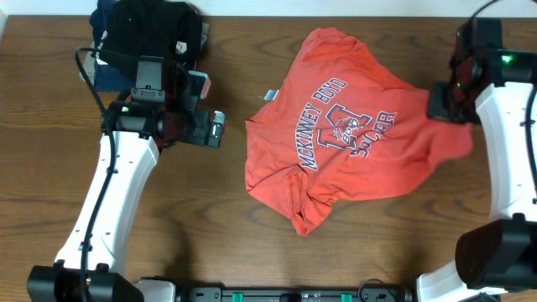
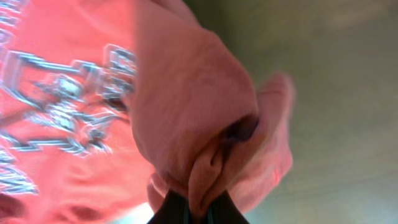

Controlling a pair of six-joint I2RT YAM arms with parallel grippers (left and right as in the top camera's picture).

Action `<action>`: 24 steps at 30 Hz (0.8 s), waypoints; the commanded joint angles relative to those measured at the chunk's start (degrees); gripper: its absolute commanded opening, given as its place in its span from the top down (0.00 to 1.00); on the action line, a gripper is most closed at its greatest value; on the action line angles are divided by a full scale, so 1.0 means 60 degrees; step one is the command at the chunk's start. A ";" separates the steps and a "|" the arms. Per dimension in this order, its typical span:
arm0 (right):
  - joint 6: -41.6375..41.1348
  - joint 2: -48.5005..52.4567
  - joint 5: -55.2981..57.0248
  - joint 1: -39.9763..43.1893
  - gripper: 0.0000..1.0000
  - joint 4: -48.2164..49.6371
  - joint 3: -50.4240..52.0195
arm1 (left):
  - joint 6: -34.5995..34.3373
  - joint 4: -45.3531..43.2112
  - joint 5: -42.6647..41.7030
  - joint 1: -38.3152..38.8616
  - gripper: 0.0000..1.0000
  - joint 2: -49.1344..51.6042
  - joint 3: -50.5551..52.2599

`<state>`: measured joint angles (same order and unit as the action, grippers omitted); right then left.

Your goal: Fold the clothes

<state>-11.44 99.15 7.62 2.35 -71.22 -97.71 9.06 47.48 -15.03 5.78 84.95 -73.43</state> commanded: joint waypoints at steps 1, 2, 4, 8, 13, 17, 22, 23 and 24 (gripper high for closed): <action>0.0211 0.0270 -0.1166 -0.1166 0.98 0.0605 0.0022 | 0.0135 0.0004 0.0025 0.0007 0.01 -0.0047 -0.0073; 0.0248 0.0430 -0.1133 -0.1512 0.93 0.0714 0.0022 | 0.0135 -0.0004 0.0025 0.0007 0.01 -0.0047 -0.0047; 0.0481 0.0841 -0.1122 -0.2098 0.53 0.0790 0.0022 | 0.0138 0.0000 0.0025 0.0007 0.01 -0.0044 0.0015; 0.0525 0.1377 -0.1064 -0.2459 0.01 0.0772 0.0022 | 0.0135 0.0011 0.0025 0.0007 0.01 0.0015 0.0040; 0.0342 0.1180 -0.1118 -0.1497 0.01 0.0962 -0.0007 | 0.0135 -0.0007 0.0029 0.0007 0.01 0.0025 0.0040; 0.0696 0.1169 -0.1730 -0.0219 0.01 0.0998 0.0007 | 0.0131 -0.0073 0.0029 0.0007 0.01 0.0025 0.0040; 0.2138 0.1541 -0.3923 0.1031 0.12 0.1778 0.0452 | 0.0124 -0.0080 0.0025 0.0007 0.01 0.0025 0.0040; 0.2361 0.1657 -0.4218 0.1126 0.16 0.2040 0.0670 | 0.0124 -0.0084 0.0025 0.0007 0.01 0.0025 0.0040; 0.2426 0.1785 -0.4277 0.1162 0.19 0.2284 0.0911 | 0.0120 -0.0080 0.0022 0.0007 0.01 0.0025 0.0040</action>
<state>-2.26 107.66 -9.74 9.15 -59.16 -95.55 9.06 47.07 -15.00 5.78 84.97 -73.43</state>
